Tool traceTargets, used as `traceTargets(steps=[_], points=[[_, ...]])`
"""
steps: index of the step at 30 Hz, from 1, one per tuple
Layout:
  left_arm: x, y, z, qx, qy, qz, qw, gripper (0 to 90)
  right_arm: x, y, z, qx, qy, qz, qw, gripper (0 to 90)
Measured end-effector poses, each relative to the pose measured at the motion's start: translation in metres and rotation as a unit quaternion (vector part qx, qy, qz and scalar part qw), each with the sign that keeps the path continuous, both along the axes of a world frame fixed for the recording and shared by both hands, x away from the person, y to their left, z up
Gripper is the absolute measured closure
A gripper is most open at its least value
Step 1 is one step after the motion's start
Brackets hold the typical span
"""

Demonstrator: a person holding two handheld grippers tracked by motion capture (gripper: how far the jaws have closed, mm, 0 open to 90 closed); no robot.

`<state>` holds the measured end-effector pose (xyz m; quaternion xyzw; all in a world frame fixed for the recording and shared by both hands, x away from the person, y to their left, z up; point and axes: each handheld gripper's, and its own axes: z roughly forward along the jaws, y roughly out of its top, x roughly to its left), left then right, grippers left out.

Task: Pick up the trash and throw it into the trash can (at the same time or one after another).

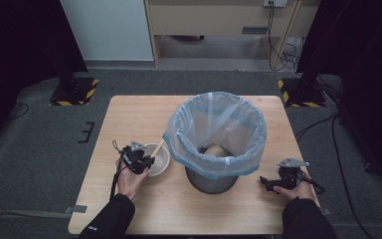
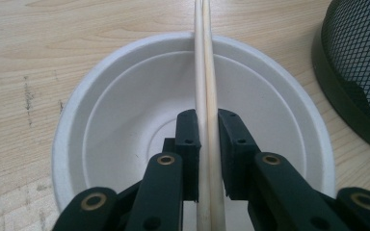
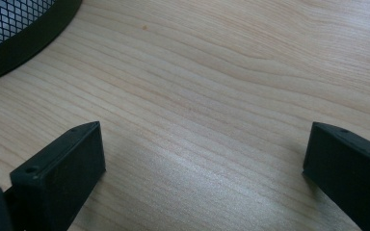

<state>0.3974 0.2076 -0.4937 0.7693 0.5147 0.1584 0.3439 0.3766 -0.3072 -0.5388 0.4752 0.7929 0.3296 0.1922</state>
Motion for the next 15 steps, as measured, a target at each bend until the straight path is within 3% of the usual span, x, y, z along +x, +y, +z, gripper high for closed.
traceTargets(steps=[15], points=[[-0.0021,0.0046,0.0104,-0.021,-0.008,-0.001,0.9997,80.1,0.0000,0.0000,0.0000,0.000,0.000,0.000,1.0000,1.2]])
